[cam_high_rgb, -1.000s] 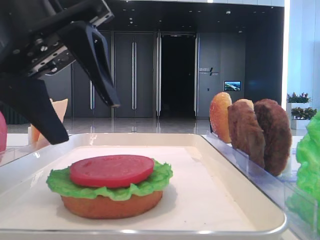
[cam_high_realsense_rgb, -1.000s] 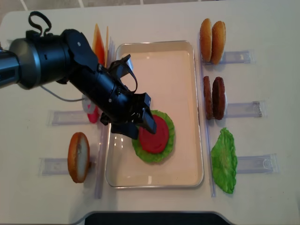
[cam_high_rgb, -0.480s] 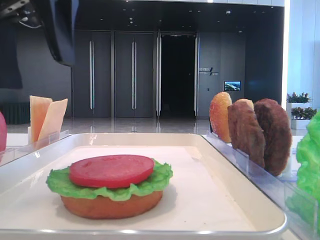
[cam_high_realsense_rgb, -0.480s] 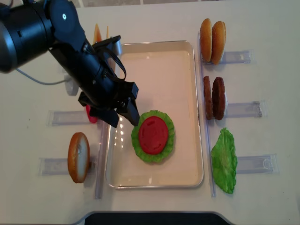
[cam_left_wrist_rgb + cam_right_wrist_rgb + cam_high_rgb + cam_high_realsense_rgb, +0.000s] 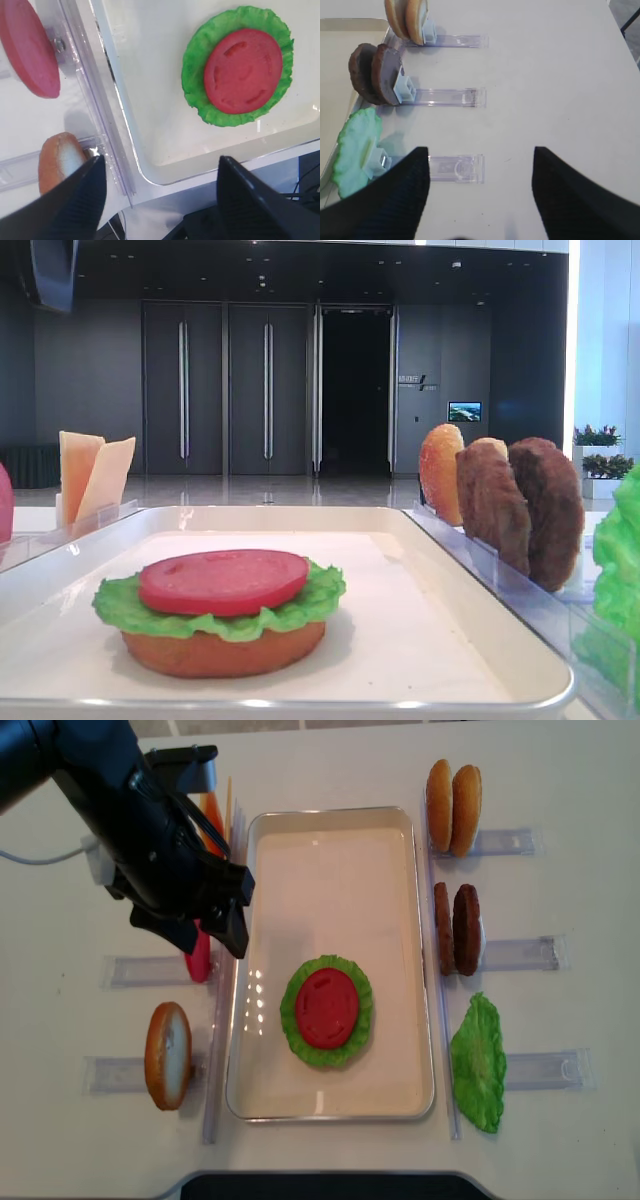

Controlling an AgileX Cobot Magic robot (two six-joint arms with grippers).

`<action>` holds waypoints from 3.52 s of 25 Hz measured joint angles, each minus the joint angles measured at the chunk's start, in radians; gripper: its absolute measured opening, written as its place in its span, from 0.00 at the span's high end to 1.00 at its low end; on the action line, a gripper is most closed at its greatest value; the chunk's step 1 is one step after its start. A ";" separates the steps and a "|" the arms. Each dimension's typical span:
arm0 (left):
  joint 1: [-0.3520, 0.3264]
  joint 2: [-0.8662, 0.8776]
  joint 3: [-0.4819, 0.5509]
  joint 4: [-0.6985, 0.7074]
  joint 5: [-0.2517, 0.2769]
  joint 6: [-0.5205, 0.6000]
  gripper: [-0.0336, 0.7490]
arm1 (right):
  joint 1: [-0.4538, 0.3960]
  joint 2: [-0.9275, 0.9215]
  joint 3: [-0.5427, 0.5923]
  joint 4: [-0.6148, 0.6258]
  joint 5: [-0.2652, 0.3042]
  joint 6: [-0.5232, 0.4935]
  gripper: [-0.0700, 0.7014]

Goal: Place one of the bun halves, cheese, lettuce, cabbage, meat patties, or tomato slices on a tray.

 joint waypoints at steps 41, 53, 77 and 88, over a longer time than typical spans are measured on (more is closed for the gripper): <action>0.444 -0.577 0.324 0.236 0.012 0.132 0.30 | 0.000 0.000 0.000 0.000 0.000 0.000 0.32; 0.444 -1.066 0.521 0.202 0.030 0.132 0.30 | 0.000 0.000 0.000 0.000 0.000 0.000 0.32; 0.444 -1.546 0.746 0.059 -0.106 0.248 0.30 | 0.000 0.000 0.000 0.000 0.000 0.000 0.32; 0.444 -1.546 0.746 0.058 -0.106 0.248 0.30 | 0.000 0.000 0.000 0.000 0.000 0.000 0.32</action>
